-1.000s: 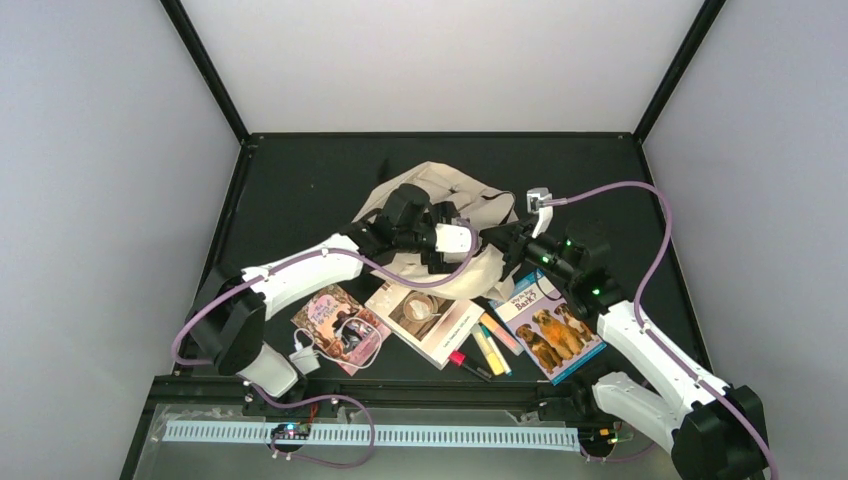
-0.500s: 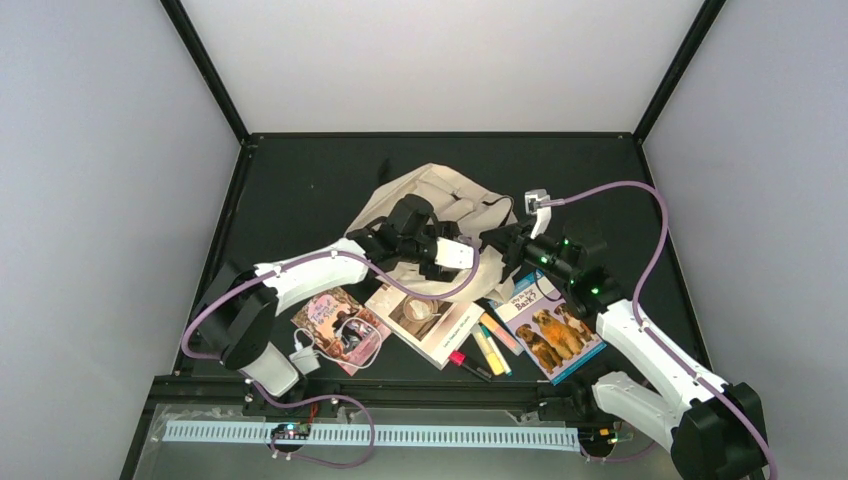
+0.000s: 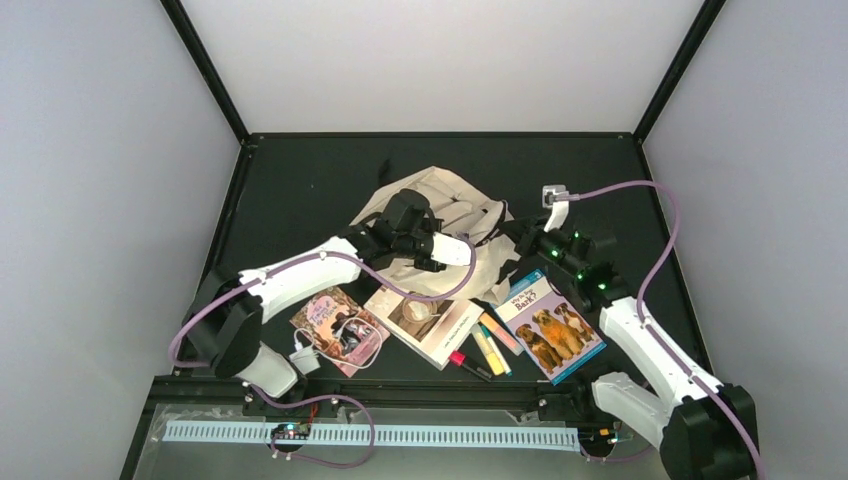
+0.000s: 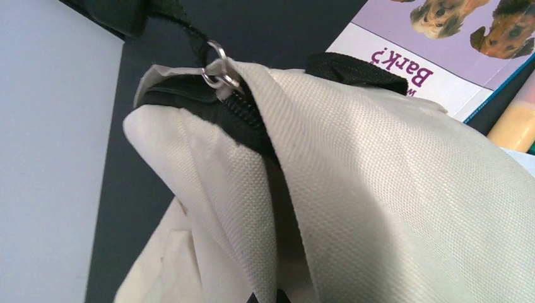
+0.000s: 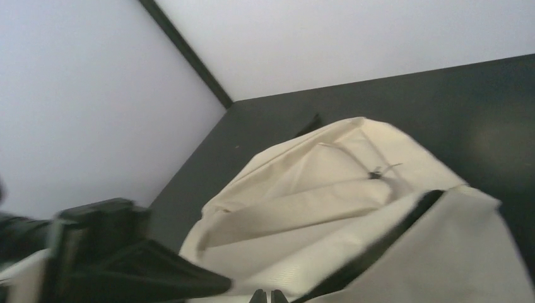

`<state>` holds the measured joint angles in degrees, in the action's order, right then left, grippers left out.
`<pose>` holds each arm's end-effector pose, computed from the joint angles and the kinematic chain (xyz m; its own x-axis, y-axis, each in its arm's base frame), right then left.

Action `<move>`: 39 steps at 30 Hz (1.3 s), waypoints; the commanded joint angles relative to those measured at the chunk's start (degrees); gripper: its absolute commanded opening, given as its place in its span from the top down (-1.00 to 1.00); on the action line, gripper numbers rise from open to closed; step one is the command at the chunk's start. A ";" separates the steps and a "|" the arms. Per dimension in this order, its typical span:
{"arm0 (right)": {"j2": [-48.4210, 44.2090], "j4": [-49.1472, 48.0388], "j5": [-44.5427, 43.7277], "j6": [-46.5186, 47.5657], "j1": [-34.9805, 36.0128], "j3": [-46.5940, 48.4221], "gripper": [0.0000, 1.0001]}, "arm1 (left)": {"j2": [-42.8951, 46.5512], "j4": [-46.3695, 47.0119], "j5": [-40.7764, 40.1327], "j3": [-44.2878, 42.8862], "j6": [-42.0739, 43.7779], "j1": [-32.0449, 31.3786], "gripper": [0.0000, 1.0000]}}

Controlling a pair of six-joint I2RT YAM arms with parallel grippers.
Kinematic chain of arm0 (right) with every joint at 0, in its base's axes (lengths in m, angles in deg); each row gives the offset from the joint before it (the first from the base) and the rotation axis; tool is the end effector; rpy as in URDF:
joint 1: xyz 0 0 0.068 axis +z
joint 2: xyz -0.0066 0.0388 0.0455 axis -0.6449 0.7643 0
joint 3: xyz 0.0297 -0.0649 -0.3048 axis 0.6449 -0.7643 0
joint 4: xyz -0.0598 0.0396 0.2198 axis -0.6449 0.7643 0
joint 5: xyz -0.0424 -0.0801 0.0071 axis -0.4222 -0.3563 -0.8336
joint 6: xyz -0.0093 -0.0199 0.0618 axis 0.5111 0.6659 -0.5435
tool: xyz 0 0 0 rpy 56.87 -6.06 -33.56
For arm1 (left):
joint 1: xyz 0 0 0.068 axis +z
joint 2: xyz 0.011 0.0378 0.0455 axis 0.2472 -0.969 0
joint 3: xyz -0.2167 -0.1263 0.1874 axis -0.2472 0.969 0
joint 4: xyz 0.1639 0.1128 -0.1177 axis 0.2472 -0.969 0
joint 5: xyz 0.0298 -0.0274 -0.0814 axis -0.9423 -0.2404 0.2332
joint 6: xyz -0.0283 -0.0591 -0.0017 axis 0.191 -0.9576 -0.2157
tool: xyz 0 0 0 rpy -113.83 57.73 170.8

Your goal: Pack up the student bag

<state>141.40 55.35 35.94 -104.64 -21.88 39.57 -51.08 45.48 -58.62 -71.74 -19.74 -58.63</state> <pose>0.1662 0.0785 0.3160 -0.4839 0.2954 -0.8238 -0.5175 0.6625 0.5416 0.2233 -0.2410 0.3001 0.4282 0.6547 -0.6230 0.8464 -0.0489 0.5304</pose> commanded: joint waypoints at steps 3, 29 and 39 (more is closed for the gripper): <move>3.57 -4.09 -4.79 2.13 -6.35 -0.09 0.98 | 6.18 -7.53 -1.72 -2.28 6.56 0.19 0.97; 22.79 -10.29 -4.38 5.27 -13.01 8.61 0.98 | 22.24 -14.62 0.83 1.20 12.22 1.62 0.97; 13.73 -6.84 -3.54 5.29 -6.79 3.05 0.98 | 23.03 -23.62 2.22 3.82 12.17 3.94 0.84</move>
<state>157.69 47.29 36.44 -101.45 -31.08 44.86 -29.70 29.43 -58.71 -69.12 -6.82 -55.39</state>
